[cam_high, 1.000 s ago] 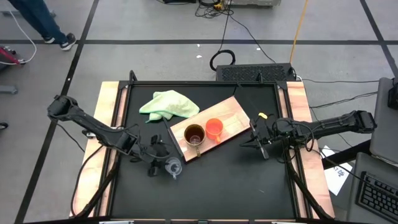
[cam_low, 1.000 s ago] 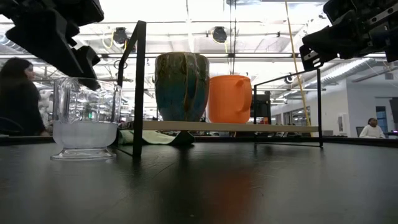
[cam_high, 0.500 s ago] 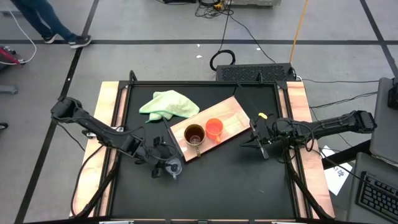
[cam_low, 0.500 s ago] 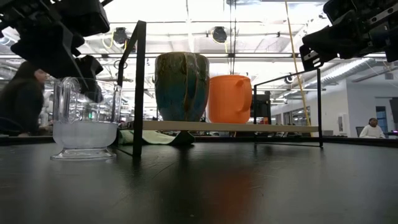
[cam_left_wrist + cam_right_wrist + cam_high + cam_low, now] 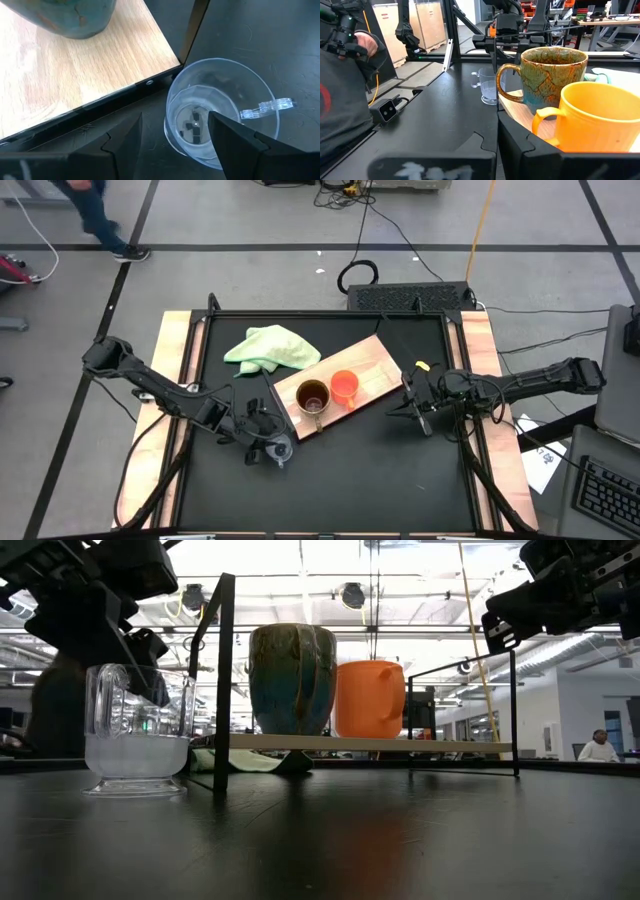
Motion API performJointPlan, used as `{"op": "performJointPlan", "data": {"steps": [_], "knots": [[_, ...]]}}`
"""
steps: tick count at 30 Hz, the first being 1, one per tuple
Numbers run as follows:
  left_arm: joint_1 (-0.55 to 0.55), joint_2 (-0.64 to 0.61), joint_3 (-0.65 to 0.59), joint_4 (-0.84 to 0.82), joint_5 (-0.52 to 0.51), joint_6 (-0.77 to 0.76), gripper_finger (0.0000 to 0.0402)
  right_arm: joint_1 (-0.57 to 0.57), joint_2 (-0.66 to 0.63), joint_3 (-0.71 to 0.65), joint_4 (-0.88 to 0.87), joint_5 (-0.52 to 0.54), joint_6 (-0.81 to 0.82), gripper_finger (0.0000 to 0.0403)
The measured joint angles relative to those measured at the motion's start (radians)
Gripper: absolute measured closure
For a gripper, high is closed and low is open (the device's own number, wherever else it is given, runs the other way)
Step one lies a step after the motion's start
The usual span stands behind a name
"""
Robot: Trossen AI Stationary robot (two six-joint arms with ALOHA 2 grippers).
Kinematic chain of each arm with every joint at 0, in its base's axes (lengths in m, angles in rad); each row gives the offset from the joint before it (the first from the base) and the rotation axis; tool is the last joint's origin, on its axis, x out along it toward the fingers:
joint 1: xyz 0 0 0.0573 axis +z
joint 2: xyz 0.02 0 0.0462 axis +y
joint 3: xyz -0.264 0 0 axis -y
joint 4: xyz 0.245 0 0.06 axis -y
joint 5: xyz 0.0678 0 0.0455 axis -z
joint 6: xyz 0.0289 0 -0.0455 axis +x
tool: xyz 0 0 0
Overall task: Stack small to large cups/mugs on shelf
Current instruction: Put the transparent mug on the shelf
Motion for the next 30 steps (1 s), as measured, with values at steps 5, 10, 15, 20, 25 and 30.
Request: {"op": "performJointPlan", "data": {"steps": [5, 10, 15, 20, 25, 30], "knots": [[0.0, 0.003, 0.0, 0.001, 0.0, 0.0, 0.0172, 0.0, 0.0, 0.0, 0.0, 0.0, 0.0, 0.0403], [0.0, 0.033, 0.0, 0.003, 0.0, 0.001, 0.0172, 0.0, 0.0, 0.0, 0.0, 0.0, 0.0, 0.0403], [0.0, 0.051, 0.0, 0.011, 0.001, 0.007, 0.0194, 0.0, 0.0, 0.0, 0.0, 0.0, 0.0, 0.0403], [0.0, 0.051, 0.0, 0.02, 0.005, 0.021, 0.0241, 0.0, 0.0, 0.0, 0.0, 0.0, 0.0, 0.0403], [0.0, 0.051, 0.0, 0.022, 0.014, 0.024, 0.0309, 0.0, 0.0, 0.0, 0.0, 0.0, 0.0, 0.0403], [0.0, 0.051, 0.0, 0.022, 0.027, 0.034, 0.0385, 0.0, 0.0, 0.0, 0.0, 0.0, 0.0, 0.0403]]}}
